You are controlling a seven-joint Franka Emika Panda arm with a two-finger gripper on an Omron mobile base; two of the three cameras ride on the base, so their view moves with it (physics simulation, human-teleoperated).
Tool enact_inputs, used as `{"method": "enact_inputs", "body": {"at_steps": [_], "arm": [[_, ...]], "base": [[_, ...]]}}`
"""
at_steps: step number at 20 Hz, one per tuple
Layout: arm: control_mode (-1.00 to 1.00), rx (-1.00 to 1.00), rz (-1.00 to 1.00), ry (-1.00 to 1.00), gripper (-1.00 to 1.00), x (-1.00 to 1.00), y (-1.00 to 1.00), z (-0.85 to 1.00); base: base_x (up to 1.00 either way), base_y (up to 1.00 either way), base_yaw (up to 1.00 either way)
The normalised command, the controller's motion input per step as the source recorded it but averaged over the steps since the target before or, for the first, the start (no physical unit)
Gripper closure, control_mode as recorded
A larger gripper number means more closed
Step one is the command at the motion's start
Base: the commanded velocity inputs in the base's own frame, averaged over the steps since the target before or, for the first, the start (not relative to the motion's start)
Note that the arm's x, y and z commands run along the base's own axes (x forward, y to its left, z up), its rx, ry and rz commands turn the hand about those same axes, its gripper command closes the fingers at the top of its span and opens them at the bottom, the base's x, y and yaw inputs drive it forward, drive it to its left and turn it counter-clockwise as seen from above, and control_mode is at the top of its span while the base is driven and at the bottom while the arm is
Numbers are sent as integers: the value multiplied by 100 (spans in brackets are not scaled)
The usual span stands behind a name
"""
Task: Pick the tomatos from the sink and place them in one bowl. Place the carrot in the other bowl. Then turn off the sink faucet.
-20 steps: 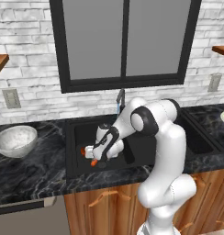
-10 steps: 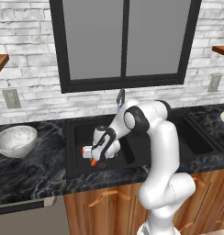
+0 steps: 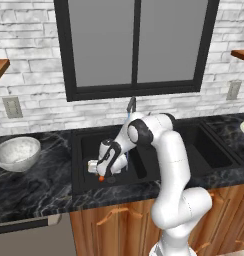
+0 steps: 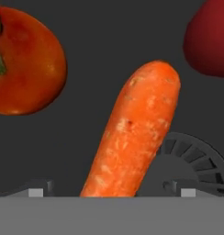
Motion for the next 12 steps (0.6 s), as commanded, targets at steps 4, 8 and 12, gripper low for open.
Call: {"method": "enact_inputs", "body": {"at_steps": [4,8,12], "arm": [[-100,1,-2,0,-100,34,8,-31],[-100,1,-1,0,100,21,2,-26],[-100,0,0,4,100,1,0,-15]], "base": [[0,0,0],[0,0,0],[0,0,0]]}}
